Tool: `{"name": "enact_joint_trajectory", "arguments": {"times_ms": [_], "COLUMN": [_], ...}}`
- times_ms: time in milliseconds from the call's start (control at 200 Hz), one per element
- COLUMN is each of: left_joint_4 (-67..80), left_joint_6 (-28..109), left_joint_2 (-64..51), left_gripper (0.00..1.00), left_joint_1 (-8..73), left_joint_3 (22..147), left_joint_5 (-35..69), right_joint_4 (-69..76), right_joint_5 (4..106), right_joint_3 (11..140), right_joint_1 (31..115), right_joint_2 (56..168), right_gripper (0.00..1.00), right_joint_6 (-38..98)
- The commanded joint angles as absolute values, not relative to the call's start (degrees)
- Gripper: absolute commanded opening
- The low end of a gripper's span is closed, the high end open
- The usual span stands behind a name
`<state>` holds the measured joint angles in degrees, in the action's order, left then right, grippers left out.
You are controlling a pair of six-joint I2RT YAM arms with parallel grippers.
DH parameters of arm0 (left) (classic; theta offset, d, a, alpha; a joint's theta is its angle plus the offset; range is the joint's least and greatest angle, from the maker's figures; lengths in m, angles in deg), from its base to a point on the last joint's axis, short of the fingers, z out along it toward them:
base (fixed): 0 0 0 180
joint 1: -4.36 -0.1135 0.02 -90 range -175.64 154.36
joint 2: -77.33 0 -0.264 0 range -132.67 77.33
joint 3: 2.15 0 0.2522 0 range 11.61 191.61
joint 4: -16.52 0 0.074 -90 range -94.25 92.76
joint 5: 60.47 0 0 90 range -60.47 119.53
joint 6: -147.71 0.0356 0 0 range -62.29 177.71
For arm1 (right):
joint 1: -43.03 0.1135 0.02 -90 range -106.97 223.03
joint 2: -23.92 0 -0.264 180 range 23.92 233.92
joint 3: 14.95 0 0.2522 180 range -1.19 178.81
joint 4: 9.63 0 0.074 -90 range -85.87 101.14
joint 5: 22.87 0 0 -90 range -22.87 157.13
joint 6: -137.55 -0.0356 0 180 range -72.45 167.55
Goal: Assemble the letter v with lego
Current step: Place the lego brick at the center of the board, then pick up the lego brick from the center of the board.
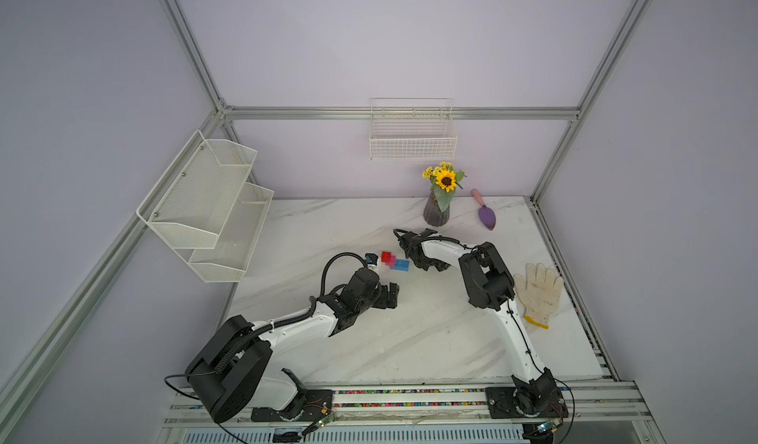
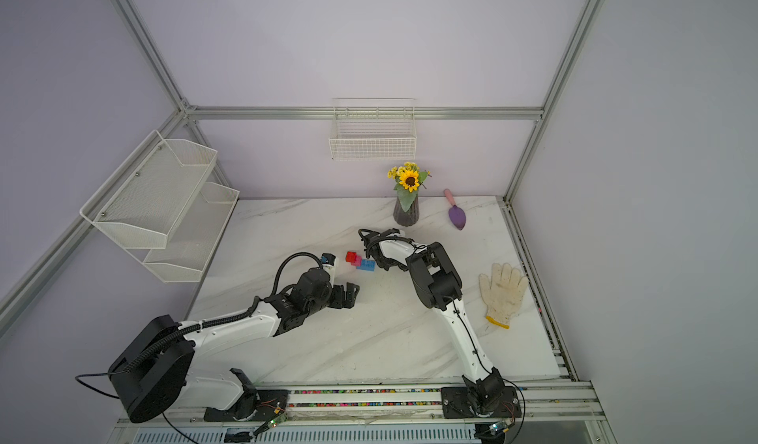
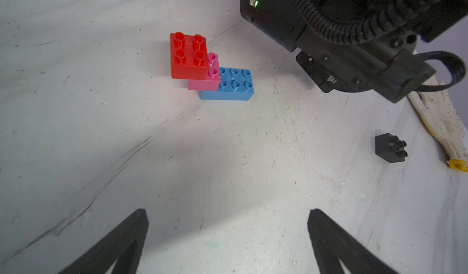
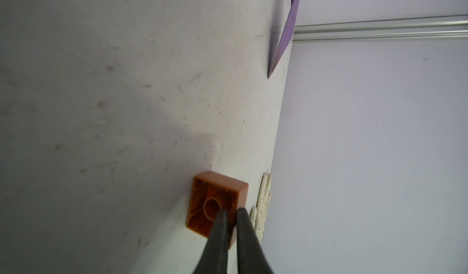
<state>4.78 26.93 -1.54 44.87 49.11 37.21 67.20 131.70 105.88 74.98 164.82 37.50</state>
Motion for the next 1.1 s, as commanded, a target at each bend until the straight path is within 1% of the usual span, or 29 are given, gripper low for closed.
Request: {"name": "enact_joint_trajectory", "arguments": {"times_ms": [0,125,195,350,425,590,655,740,915,1095], "left_joint_4": [5.9,6.09,6.01,5.85,6.09,5.79,5.61,5.24,5.2,5.01], "left_joint_6": [27.49,27.3,27.32,27.14,27.04,27.12,27.13,27.12,27.04,26.96], "left_joint_2": [-0.19,-0.28,-0.28,-0.28,-0.37,-0.78,-1.05,-1.42,-2.15,-3.09], "left_gripper": [1.0,1.0,1.0,1.0,1.0,1.0,1.0,1.0,1.0,1.0], "left_joint_1": [44.53,44.53,44.58,44.53,44.57,44.53,44.57,44.53,44.54,44.57], "left_joint_3": [50.59,50.64,50.64,50.64,50.66,50.98,51.21,51.67,51.87,52.64], "left_joint_5": [37.26,37.09,37.06,37.09,37.0,37.0,36.92,36.78,36.67,36.31], "right_joint_4": [68.19,68.21,68.1,65.67,63.42,60.0,59.29,57.86,48.11,42.57], "right_joint_5": [129.88,129.79,129.9,127.64,126.88,123.38,119.95,111.76,94.79,84.48], "right_joint_3": [105.33,104.95,105.11,105.01,104.28,102.64,101.9,99.75,88.98,81.41], "right_joint_1": [75.46,75.46,75.46,75.48,75.46,75.39,75.16,74.38,70.84,65.09], "right_joint_2": [163.23,162.48,161.86,159.4,157.42,153.19,151.26,147.99,139.07,134.74], "right_gripper": [0.18,0.21,0.28,0.29,0.36,0.39,0.41,0.42,0.42,0.44], "right_joint_6": [35.15,33.22,32.07,31.27,31.27,30.21,28.86,26.58,24.43,24.63]}}
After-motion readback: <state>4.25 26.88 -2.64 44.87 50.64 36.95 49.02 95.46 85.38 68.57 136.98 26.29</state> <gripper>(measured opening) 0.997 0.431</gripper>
